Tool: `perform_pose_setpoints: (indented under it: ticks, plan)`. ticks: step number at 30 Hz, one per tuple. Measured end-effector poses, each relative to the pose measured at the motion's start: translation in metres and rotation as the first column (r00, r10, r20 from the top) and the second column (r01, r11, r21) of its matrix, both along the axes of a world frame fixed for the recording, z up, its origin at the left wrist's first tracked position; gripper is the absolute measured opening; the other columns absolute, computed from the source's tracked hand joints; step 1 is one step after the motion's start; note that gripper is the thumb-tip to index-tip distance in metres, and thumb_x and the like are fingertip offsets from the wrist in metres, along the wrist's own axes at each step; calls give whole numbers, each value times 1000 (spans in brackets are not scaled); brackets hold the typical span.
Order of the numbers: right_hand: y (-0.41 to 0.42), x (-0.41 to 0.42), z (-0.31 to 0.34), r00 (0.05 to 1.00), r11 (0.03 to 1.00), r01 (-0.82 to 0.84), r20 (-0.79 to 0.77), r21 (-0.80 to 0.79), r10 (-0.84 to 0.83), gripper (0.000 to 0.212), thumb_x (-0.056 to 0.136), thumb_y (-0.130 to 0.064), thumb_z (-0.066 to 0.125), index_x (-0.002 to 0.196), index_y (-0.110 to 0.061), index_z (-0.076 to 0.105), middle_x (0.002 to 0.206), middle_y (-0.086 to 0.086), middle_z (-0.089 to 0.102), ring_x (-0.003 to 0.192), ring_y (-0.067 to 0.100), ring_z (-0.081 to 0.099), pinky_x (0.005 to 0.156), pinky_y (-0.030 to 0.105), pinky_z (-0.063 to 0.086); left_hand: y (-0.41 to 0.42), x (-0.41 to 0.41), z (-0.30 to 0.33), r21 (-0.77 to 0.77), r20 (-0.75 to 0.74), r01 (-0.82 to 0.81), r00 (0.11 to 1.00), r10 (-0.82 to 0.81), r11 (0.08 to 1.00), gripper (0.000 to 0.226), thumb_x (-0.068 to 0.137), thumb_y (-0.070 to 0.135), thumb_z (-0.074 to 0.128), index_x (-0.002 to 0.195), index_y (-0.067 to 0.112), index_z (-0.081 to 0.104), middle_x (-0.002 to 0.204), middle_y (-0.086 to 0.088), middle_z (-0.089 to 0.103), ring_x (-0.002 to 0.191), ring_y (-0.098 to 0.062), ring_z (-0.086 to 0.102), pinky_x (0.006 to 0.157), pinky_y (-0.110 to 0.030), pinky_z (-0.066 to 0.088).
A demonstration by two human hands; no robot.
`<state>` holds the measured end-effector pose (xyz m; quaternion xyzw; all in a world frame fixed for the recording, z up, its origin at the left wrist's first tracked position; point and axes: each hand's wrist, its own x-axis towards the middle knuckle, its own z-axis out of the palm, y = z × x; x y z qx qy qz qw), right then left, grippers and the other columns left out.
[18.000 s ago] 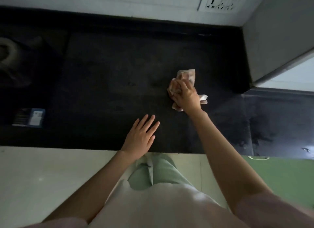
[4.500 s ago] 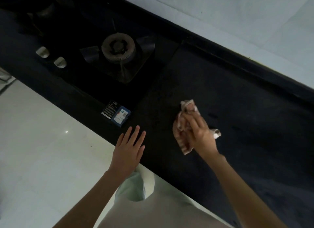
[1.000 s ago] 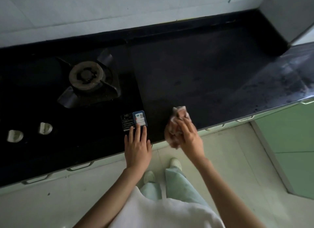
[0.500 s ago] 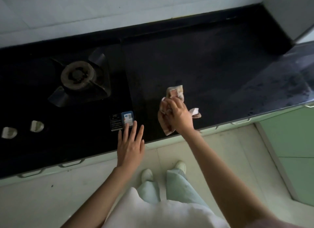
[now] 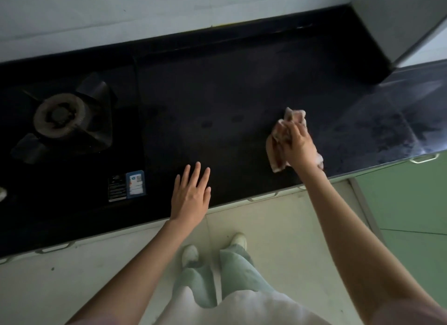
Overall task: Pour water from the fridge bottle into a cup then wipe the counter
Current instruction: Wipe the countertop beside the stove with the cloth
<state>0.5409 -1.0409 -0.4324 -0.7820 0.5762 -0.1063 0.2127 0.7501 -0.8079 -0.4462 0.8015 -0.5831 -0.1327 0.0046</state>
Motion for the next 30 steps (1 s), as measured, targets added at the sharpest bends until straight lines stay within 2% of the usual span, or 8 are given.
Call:
perform_pose_setpoints:
  ticks: [4,10,13,17,20,22,26,30]
  plan:
    - [-2,61,-8,975,980,-186,109,-73,193,50,80,-9,62,129,-11,53,137,14,48,122,36,48,93,48,48,1,-3,-1,-4,15,-21,1000,21,1000,50,99,37,30,145,19,39,153,-11,35,141,-36,31,110,-53,30]
    - [87,63,-14,886,890,-443,103,-106,453,62,80,-18,71,137,-16,45,145,10,43,130,34,46,81,48,57,-1,-4,1,-20,-12,-36,999,36,999,55,97,41,24,142,17,44,150,-12,39,139,-37,33,108,-55,33]
    - [98,17,-17,888,901,-419,158,-108,432,58,83,-14,63,138,-20,45,146,11,42,132,33,42,94,44,49,0,-5,1,-22,-11,-38,999,38,999,54,97,39,26,142,16,44,150,-12,39,139,-38,34,107,-55,33]
    - [46,-24,-14,951,960,-254,148,-121,270,56,82,-7,63,135,-16,49,144,15,43,129,37,43,93,46,49,0,-5,3,-16,-11,-51,999,50,999,54,97,40,26,143,18,42,151,-11,38,140,-37,33,109,-55,32]
    - [-13,-11,-10,994,996,-82,72,-29,84,59,87,-11,56,143,-19,36,152,11,29,138,34,30,103,56,38,0,-5,4,-2,-17,-54,998,54,999,54,97,41,25,143,18,43,151,-11,38,140,-37,32,109,-56,32]
    - [-40,17,-11,997,1000,-30,67,-8,30,54,90,-14,51,142,-20,36,152,8,29,140,32,25,106,55,35,1,-5,4,11,-10,-54,998,54,998,53,98,41,26,144,19,41,152,-10,36,141,-35,30,110,-54,30]
    - [-31,78,-13,972,981,-194,131,-28,196,53,86,-12,56,137,-17,43,145,12,39,134,34,35,104,51,39,-4,-7,9,46,-12,-66,998,67,997,51,99,37,36,147,21,35,156,-9,29,144,-33,23,114,-53,24]
    - [29,80,-11,908,921,-384,153,-69,390,56,85,-13,63,138,-19,44,146,10,39,134,34,39,94,51,49,-12,-5,14,66,6,-49,999,49,997,50,98,35,39,146,18,37,156,-11,29,144,-32,24,114,-52,24]
